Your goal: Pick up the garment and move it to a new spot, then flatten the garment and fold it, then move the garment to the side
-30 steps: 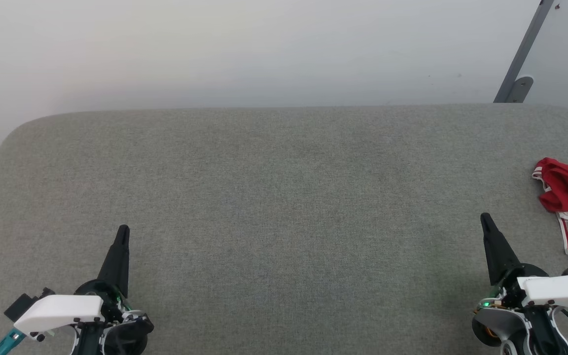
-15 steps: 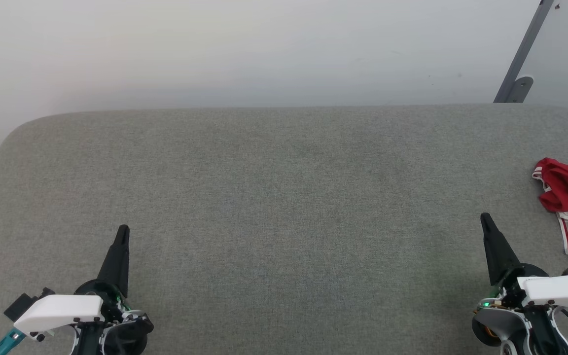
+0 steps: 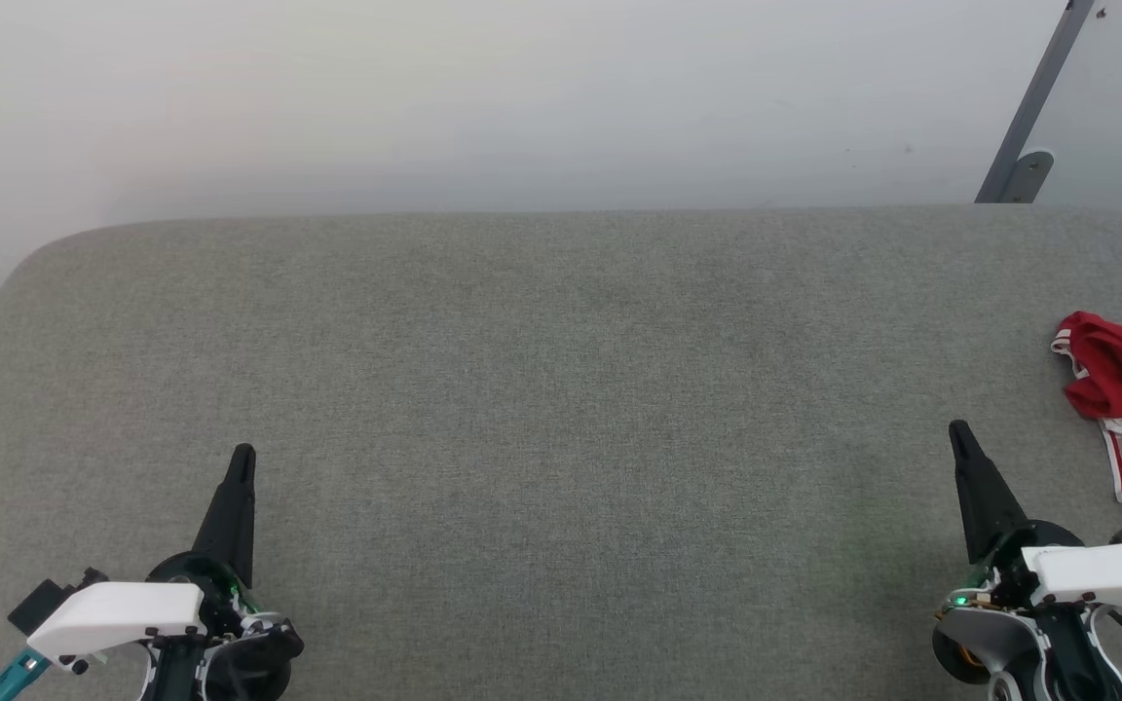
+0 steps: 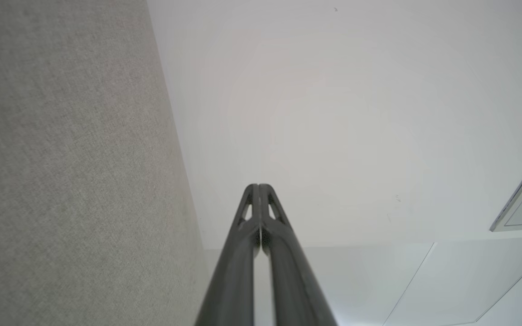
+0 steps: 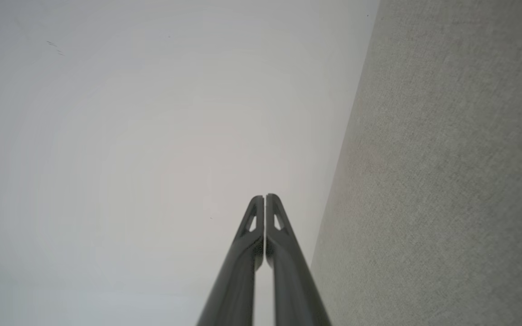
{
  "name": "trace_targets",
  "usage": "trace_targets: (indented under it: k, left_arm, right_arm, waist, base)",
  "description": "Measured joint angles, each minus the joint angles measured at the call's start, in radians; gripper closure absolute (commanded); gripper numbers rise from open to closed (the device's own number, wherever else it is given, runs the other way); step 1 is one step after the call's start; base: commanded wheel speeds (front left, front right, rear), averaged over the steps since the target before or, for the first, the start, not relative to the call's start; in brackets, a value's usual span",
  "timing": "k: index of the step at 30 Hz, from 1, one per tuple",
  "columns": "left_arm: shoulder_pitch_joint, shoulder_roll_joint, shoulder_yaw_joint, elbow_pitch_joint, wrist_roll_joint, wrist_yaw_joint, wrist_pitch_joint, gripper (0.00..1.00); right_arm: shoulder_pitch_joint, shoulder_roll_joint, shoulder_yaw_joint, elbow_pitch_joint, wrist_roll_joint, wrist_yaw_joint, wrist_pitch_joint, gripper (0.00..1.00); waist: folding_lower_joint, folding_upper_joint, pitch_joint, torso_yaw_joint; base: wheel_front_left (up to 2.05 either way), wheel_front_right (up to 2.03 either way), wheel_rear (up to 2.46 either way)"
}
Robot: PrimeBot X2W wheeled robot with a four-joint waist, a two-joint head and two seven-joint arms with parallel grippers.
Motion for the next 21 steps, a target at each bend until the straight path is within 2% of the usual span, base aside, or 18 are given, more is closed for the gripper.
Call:
trace_targets:
  k: [21]
  left_arm:
    - [0.0, -0.002, 0.002, 0.0, 0.001, 0.0, 0.0, 1.0]
  right_arm:
    - [0.0, 0.0, 0.0, 0.0, 0.0, 0.0, 0.0, 1.0]
  waist:
    - [0.0, 0.0, 0.0, 0.0]
  base:
    - [0.0, 0.0, 0.0]
